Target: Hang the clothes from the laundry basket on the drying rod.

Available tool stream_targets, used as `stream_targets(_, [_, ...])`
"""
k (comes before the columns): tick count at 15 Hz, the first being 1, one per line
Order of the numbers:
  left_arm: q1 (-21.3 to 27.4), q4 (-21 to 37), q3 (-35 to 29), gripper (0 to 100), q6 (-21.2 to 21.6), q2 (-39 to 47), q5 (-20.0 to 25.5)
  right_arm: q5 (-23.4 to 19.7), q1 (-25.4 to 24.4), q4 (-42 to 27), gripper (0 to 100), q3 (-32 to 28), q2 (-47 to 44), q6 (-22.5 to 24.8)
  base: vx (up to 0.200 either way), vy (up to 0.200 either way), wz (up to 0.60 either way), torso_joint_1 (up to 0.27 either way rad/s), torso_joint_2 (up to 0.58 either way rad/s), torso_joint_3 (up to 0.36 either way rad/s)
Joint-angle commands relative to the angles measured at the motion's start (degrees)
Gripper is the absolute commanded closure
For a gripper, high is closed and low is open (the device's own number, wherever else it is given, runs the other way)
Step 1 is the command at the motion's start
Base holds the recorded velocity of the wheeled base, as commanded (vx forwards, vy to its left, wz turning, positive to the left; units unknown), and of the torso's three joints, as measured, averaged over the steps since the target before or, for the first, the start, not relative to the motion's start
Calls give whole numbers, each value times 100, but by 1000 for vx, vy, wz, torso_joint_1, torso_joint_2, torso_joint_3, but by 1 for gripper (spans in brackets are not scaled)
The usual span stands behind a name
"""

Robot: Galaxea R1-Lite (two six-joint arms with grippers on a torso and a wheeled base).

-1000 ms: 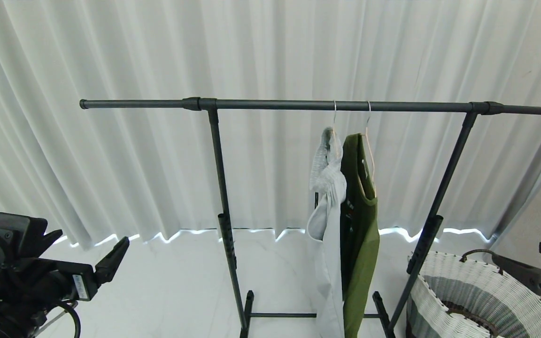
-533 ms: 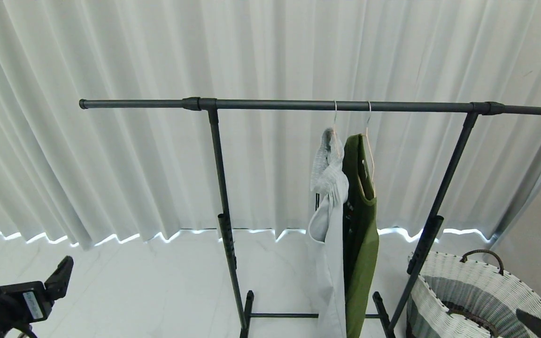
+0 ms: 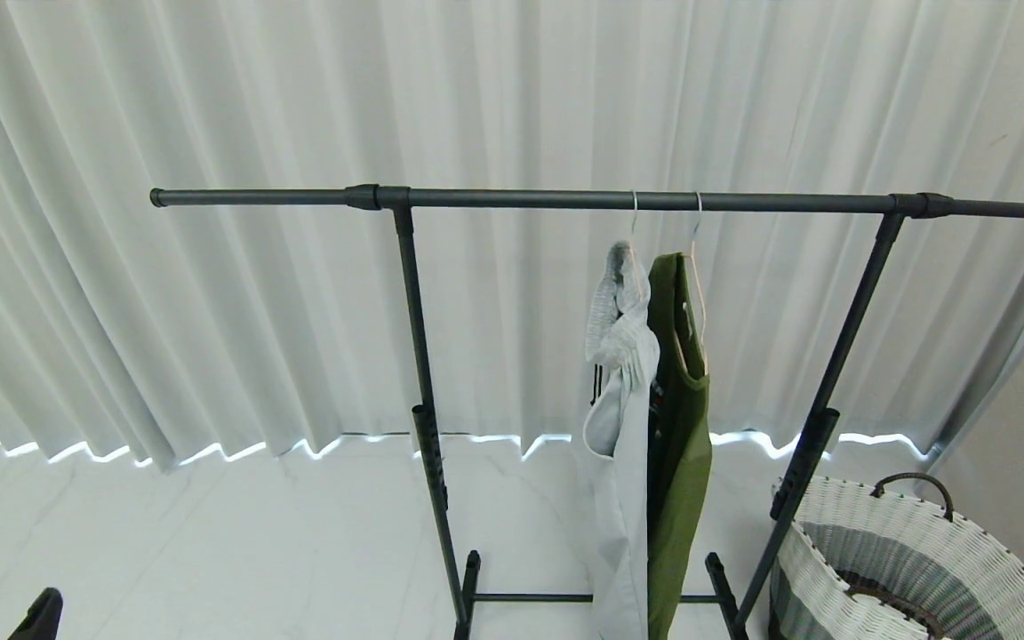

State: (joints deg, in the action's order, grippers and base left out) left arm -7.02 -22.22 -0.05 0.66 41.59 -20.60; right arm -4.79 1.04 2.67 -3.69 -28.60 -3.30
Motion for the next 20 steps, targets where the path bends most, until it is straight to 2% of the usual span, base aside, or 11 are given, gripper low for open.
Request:
stream_targets(1, [-80, 1502, -224, 0, 251, -2270, -58, 268, 19, -74, 0, 308, 865, 32, 0, 0, 0, 0, 0, 0])
stream_targets(2, [-62, 1985, -329, 0, 295, -2806, -40, 374, 19, -197, 0, 317, 1181, 32, 0, 0, 0, 0, 0, 0])
stream_targets(4, [-10, 2398, -320, 0, 330, -3465, -32, 400, 28, -223, 0, 308, 1629, 32, 0, 0, 0, 0, 0, 0])
stream_targets(6, [-10, 2354, -276, 0, 259, -3615, -67, 400, 19, -232, 0, 299, 2016, 40, 0, 0, 0, 0, 0, 0])
stream_targets(8, [-10, 2029, -250, 0, 171, -3615, -76, 400, -16, -241, 0, 299, 2614, 128, 0, 0, 0, 0, 0, 0])
stream_targets(10, [-10, 1880, -188, 0, 356, -3615, -5, 400, -104, -197, 0, 317, 2860, 576, 0, 0, 0, 0, 0, 0])
stream_targets(11, [-10, 1897, 5, 0, 479, -3615, 153, 400, -104, -179, 0, 325, 2860, 656, 0, 0, 0, 0, 0, 0])
stream_targets(14, [-1, 2134, 5, 0, 479, -3606, 1304, 295, -104, -197, 0, 317, 2860, 664, 0, 0, 0, 0, 0, 0])
stream_targets(17, [-1, 2143, 5, 0, 637, -3606, 1445, 259, -104, -214, 0, 317, 2860, 673, 0, 0, 0, 0, 0, 0])
stream_targets(19, [289, 2143, 5, 0, 1332, -3245, 1550, -250, -121, -258, 0, 299, 2860, 814, 0, 0, 0, 0, 0, 0])
stream_targets(20, [430, 2143, 5, 0, 1332, -3175, 1630, -356, -121, -249, 0, 317, 2860, 858, 0, 0, 0, 0, 0, 0])
